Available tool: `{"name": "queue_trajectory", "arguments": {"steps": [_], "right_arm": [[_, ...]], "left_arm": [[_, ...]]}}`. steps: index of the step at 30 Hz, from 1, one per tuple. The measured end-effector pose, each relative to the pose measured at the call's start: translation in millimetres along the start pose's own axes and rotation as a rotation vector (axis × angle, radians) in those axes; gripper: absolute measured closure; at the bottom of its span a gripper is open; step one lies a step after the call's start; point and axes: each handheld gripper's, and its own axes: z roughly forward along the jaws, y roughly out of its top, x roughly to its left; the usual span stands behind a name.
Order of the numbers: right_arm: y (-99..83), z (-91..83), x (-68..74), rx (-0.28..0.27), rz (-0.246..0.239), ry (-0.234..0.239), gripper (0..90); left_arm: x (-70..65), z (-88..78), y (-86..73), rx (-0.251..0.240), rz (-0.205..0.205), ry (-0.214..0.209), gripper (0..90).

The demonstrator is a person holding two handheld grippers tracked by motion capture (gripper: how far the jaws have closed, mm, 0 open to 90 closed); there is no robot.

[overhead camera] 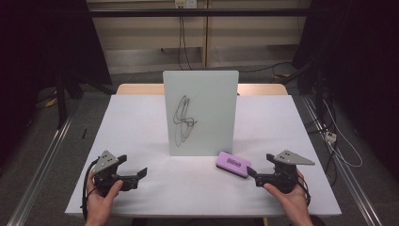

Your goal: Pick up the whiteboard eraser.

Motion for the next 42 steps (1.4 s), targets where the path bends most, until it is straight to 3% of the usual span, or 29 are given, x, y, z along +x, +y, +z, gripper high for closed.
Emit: {"name": "queue_trajectory", "arguments": {"steps": [1,6,8,13,15,17,26,30,34,36,42], "right_arm": [[2.1,2.1,4.6,0.018,-0.05,0.028,7.6],[10.1,7.6,11.3,0.055,-0.099,0.059,9.8],[15.7,12.0,14.5,0.086,-0.153,0.084,11.1],[30.3,19.8,13.8,0.156,-0.227,0.126,15.2],[38.6,25.1,12.6,0.171,-0.24,0.142,13.0],[45.6,31.3,12.4,0.206,-0.25,0.196,13.3],[55.2,54.2,19.7,0.306,-0.332,0.244,15.8],[60.3,60.7,19.9,0.278,-0.363,0.24,25.8],[63.2,66.3,18.6,0.309,-0.363,0.267,25.7],[63.4,70.5,18.4,0.349,-0.382,0.286,26.5],[59.3,76.7,22.8,0.338,-0.416,0.29,29.9]], "left_arm": [[0.3,-0.6,-0.2,-0.002,-0.001,0.005,5.3],[0.8,-0.6,-0.8,-0.001,0.0,0.006,5.3],[0.5,-0.9,-0.6,-0.001,-0.001,0.009,5.3],[1.2,0.4,-0.8,0.005,0.0,0.01,5.3],[0.8,0.8,-0.3,0.006,0.001,0.011,5.3],[0.8,0.7,-0.3,0.006,0.002,0.01,5.3],[1.9,-1.3,-2.0,0.01,-0.003,0.009,5.3],[2.5,-1.1,-1.9,0.01,-0.006,0.011,5.3],[1.5,1.0,-2.0,0.017,-0.006,0.011,5.3],[1.1,1.1,-2.1,0.015,-0.004,0.009,5.3],[1.4,0.8,-2.7,0.023,-0.003,0.006,5.3]]}}
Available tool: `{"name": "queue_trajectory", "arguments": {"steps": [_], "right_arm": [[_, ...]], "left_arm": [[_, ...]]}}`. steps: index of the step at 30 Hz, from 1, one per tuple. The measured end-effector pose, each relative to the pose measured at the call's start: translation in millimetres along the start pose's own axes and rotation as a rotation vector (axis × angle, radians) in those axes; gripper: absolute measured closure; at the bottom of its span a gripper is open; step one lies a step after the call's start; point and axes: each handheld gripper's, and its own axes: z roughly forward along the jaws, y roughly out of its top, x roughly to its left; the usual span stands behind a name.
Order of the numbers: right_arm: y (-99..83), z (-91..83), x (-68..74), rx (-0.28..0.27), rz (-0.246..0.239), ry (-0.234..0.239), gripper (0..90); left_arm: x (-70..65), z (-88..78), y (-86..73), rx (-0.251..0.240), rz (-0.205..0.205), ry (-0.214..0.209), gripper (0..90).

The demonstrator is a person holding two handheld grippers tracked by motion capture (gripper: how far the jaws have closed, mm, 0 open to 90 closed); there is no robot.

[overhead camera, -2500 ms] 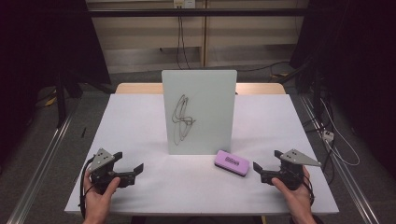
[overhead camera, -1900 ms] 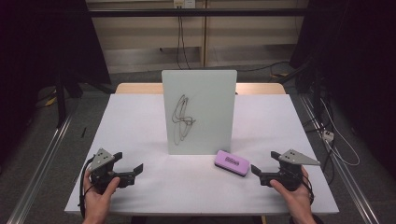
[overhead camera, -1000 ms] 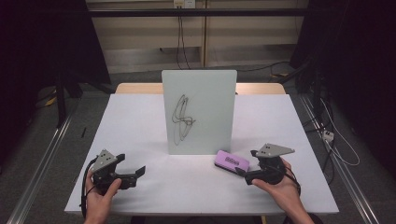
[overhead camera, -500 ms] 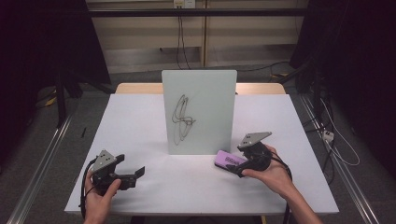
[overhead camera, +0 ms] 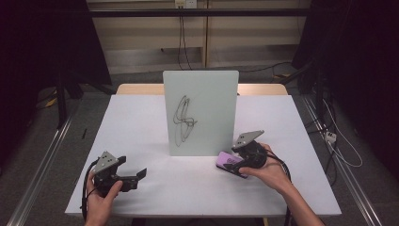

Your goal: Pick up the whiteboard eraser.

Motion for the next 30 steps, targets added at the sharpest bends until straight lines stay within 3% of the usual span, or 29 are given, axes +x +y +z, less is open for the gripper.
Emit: {"name": "queue_trajectory", "arguments": {"steps": [13,16,22,30], "right_arm": [[-4.6,-0.6,-1.5,0.042,-0.02,0.018,32.5],[-5.5,-2.1,-2.6,0.067,-0.023,0.004,34.0],[-6.7,0.3,-3.5,0.094,-0.034,0.03,38.6],[-5.0,1.7,-2.1,0.117,-0.042,0.018,41.1]], "left_arm": [[-1.1,-0.5,-0.3,0.003,0.004,-0.003,5.3],[-1.3,-0.2,-0.5,0.007,0.01,-0.006,5.3],[-4.4,1.2,-0.4,0.014,0.026,-0.011,5.4],[-3.7,0.6,-1.1,0.014,0.022,0.003,5.3]]}}
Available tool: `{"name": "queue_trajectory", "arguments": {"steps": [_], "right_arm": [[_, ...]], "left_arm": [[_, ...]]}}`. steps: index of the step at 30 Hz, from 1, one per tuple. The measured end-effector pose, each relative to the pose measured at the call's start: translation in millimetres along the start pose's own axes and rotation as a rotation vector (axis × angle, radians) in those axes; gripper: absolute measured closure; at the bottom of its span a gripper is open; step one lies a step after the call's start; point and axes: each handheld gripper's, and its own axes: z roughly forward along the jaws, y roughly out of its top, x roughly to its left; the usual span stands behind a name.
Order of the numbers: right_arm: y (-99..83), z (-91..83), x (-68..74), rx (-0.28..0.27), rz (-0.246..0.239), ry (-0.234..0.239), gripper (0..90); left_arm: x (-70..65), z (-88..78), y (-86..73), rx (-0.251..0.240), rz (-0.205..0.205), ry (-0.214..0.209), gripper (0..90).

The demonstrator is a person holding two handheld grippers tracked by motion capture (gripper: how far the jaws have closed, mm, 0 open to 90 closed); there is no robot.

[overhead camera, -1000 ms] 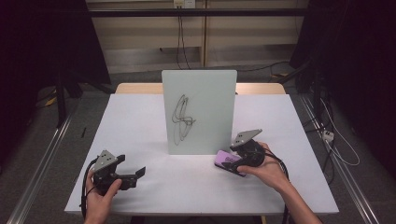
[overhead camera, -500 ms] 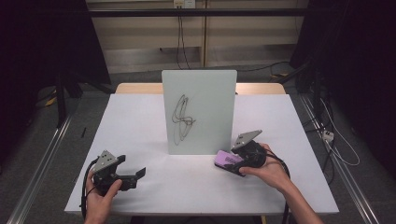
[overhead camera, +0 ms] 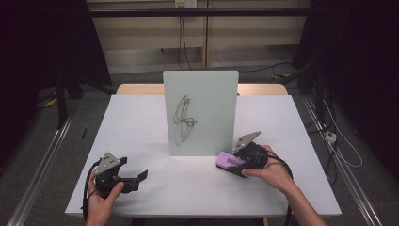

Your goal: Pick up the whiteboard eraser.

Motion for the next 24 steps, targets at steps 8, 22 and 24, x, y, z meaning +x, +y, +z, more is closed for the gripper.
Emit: {"name": "queue_trajectory", "arguments": {"steps": [8,22,24], "right_arm": [[0.2,0.2,0.4,0.002,-0.002,-0.001,40.9],[2.0,4.3,1.2,0.024,-0.005,-0.005,40.8],[2.0,4.0,1.9,0.026,0.001,-0.008,41.0]], "left_arm": [[-0.1,0.0,-0.1,0.003,0.001,0.008,5.2],[1.2,0.4,-1.0,0.021,-0.007,0.027,6.0],[1.2,0.4,-1.0,0.019,-0.009,0.028,6.0]]}}
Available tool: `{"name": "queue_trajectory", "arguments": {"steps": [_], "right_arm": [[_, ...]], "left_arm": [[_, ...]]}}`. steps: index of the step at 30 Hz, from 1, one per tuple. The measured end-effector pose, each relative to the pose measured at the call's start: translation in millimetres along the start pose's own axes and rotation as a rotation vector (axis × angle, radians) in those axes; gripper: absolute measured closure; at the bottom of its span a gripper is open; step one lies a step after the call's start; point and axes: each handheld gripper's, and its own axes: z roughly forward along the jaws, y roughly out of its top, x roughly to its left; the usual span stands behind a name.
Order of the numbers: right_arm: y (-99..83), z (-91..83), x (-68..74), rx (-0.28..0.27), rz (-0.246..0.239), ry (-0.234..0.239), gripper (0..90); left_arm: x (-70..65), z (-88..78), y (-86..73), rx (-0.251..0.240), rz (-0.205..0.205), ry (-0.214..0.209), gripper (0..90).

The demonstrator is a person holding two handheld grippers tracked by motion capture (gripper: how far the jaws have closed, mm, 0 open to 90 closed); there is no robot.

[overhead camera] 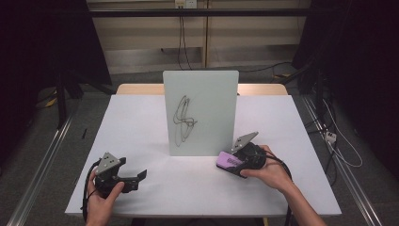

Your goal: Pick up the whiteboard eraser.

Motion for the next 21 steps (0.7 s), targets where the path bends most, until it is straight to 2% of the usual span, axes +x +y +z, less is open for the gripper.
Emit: {"name": "queue_trajectory", "arguments": {"steps": [8,16,18,19,21], "right_arm": [[-0.3,-7.2,1.2,-0.059,0.018,-0.009,41.2],[-1.0,-6.7,4.3,-0.084,0.016,-0.019,41.2],[-0.3,-7.9,5.8,-0.119,0.032,-0.023,41.2],[-0.3,-7.9,5.8,-0.119,0.032,-0.023,41.2],[1.9,-9.2,8.2,-0.167,0.038,-0.025,41.3]], "left_arm": [[0.5,-0.3,-0.3,0.004,-0.001,-0.002,6.1],[0.7,-0.5,-1.4,0.004,-0.01,-0.008,6.1],[1.6,-1.0,-2.0,0.006,-0.013,-0.008,6.0],[2.4,-1.3,-2.3,0.006,-0.015,-0.01,6.0],[3.7,-1.4,-2.9,0.006,-0.023,-0.011,6.1]]}}
